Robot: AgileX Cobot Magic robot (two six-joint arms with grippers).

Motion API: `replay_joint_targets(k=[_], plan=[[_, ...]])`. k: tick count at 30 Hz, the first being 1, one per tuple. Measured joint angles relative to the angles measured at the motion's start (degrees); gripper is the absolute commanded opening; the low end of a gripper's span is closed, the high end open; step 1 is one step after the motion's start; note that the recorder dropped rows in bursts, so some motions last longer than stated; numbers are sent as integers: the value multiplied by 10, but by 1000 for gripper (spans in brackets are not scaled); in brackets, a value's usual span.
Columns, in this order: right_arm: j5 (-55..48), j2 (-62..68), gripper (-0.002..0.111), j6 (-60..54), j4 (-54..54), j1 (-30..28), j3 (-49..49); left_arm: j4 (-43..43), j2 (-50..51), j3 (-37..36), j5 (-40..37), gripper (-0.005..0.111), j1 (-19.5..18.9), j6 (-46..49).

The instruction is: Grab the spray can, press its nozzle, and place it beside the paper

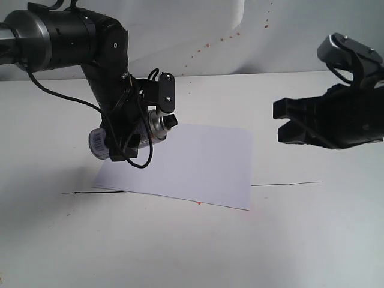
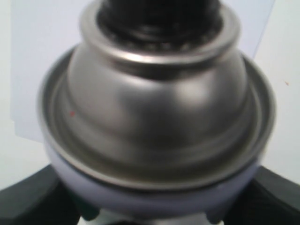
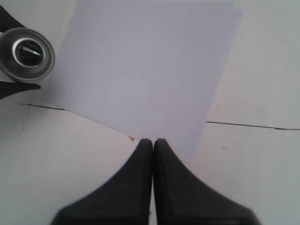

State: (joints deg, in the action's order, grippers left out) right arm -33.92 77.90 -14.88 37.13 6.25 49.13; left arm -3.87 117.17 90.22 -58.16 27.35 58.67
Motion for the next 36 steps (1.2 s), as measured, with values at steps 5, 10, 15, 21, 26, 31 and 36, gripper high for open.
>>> replay_joint_targets(k=[5,10,15,21,26,31,36], plan=[[-46,47,0,-2,13,0,75,0,0,0,-4,0,0,1],[-109,123,0,-4,28,0,163,0,0,0,-15,0,0,1],[-152,190,0,-18,51,0,232,0,0,0,-16,0,0,1],[-167,249,0,-45,89,-8,264,0,0,0,-17,0,0,1],[-208,297,0,-99,186,-43,266,0,0,0,-18,0,0,1],[-244,342,0,-150,270,-71,266,-5,0,0,-18,0,0,1],[-251,353,0,-173,294,-57,266,-8,0,0,-19,0,0,1]])
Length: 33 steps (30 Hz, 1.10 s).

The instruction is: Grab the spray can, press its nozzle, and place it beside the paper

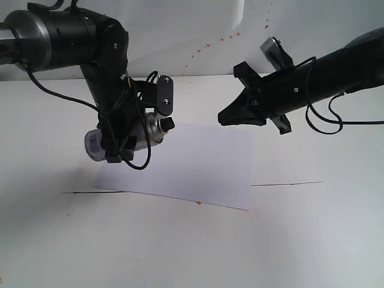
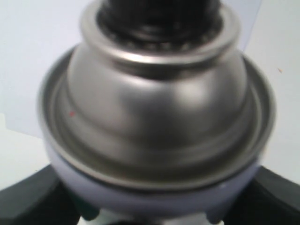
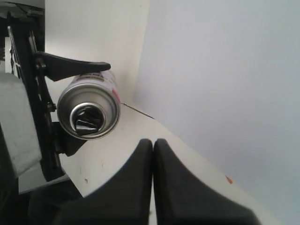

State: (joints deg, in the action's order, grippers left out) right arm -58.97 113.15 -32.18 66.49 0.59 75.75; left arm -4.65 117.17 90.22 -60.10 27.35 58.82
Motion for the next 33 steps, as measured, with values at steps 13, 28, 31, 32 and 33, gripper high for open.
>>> replay_joint_targets(k=[13,28,31,32,33], plan=[[6,0,0,-29,22,34,0,-33,41,0,0,0,0,1],[18,62,0,-105,113,50,0,-51,44,1,55,0,0,1],[18,62,0,-114,118,51,0,-51,57,7,55,0,0,1],[18,63,0,-116,123,51,0,-51,61,7,55,0,0,1],[18,64,0,-117,124,52,0,-51,62,7,55,0,0,1]])
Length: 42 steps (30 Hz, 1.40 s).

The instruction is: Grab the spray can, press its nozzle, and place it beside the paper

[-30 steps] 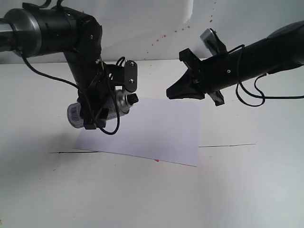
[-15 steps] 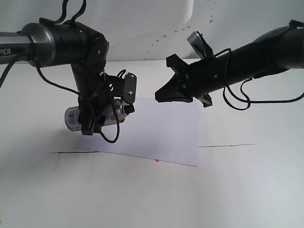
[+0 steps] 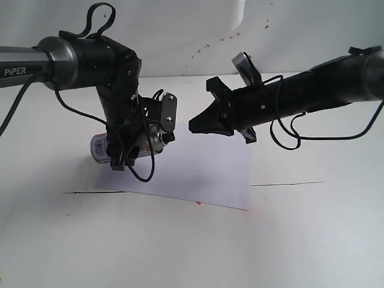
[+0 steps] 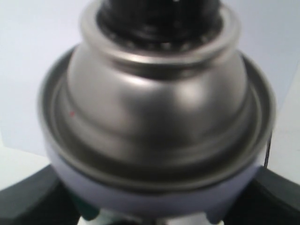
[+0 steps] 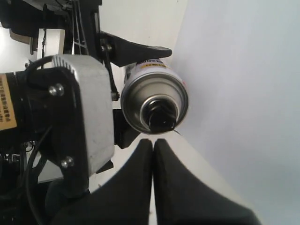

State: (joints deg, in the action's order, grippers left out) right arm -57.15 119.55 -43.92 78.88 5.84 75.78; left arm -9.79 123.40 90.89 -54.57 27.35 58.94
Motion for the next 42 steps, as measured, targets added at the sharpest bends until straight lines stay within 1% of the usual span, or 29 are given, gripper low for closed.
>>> replay_joint_targets(k=[14,20,27,42], plan=[[5,29,0,-33,30,1,0,0,6,0,30,0,0,0],[11,29,0,-36,33,5,0,0,6,0,30,0,0,0],[27,29,0,-46,46,28,0,0,6,0,29,0,0,-1],[46,29,0,-60,65,28,0,4,6,0,22,0,0,-1]])
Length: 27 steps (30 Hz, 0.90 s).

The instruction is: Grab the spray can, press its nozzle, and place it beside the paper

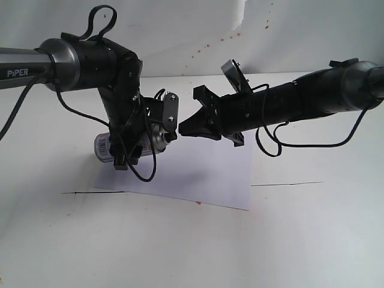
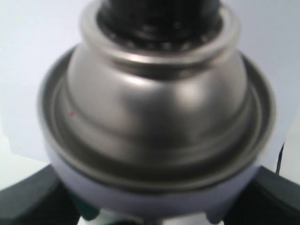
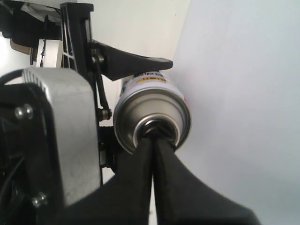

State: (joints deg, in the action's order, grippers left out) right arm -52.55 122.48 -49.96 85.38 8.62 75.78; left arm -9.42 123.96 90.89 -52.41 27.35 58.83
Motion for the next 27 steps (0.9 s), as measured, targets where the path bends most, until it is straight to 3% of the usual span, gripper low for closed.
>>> replay_joint_targets(k=[27], plan=[[23,0,0,-4,1,20,0,-1,0,0,-3,0,6,-1]])
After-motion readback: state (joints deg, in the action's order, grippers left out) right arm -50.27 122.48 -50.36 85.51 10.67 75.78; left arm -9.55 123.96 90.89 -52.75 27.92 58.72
